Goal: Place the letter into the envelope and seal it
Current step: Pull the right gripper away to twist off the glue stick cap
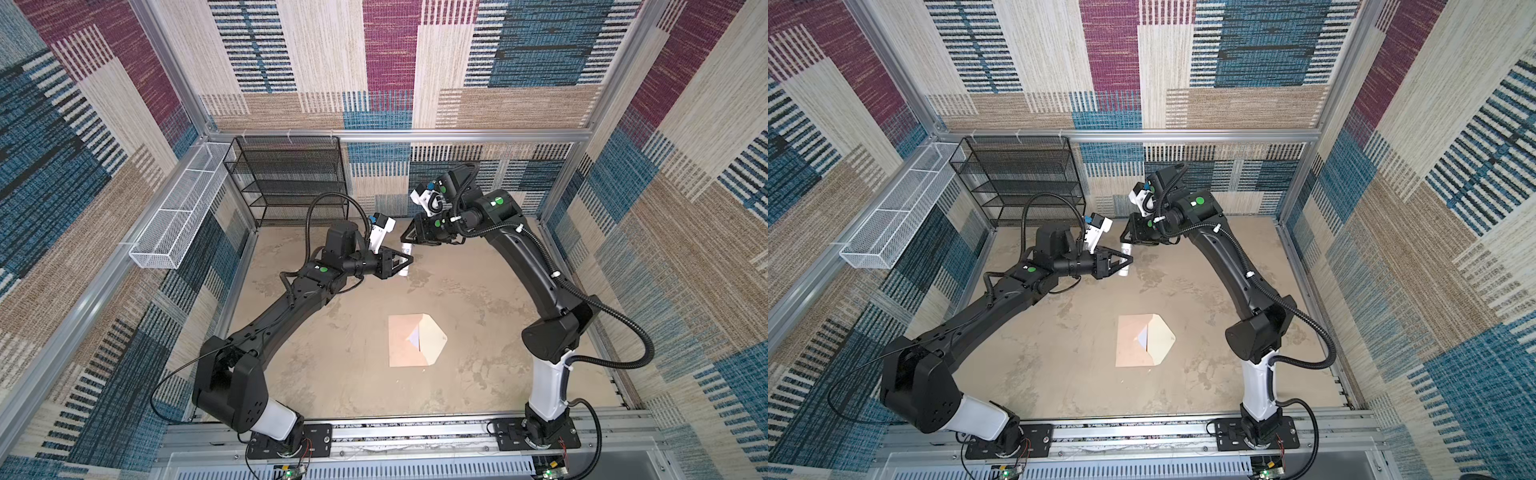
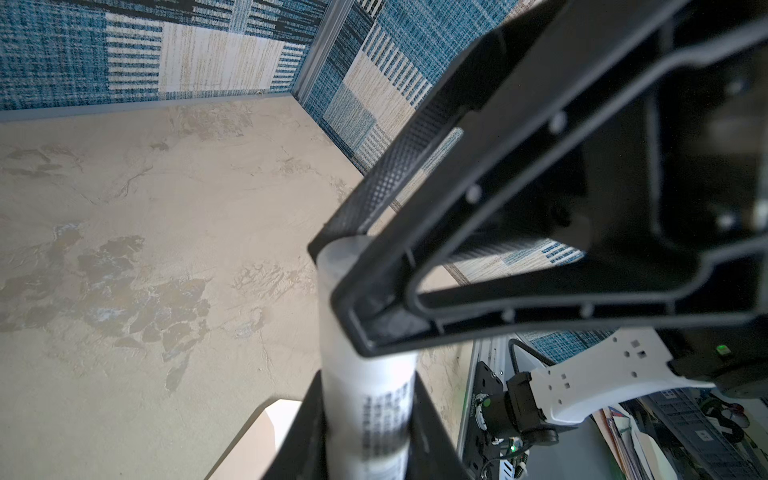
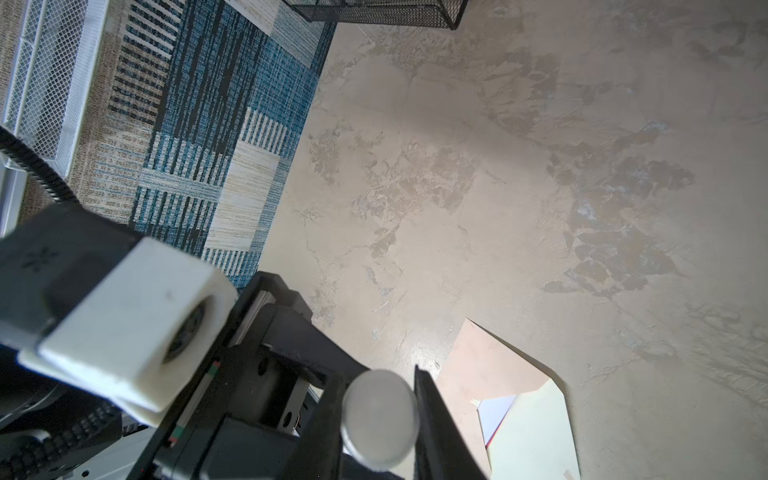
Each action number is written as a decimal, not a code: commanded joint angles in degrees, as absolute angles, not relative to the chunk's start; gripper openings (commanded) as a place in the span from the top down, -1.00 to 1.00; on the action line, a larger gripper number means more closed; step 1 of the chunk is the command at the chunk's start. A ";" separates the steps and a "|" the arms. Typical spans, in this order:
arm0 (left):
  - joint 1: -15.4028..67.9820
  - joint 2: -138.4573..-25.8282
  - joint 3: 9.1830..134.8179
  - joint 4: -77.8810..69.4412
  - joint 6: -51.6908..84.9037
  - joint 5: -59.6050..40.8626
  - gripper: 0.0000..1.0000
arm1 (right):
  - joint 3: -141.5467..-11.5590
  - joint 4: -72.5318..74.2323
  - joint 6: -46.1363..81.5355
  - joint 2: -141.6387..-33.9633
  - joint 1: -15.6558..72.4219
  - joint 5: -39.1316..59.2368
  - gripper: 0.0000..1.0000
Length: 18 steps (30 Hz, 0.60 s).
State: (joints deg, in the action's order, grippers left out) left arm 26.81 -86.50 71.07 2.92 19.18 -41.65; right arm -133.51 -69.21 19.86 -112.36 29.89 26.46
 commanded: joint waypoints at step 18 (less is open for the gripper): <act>27.11 -88.28 72.20 12.48 14.50 -44.81 1.00 | -135.71 -61.27 20.73 -112.26 27.98 24.85 0.71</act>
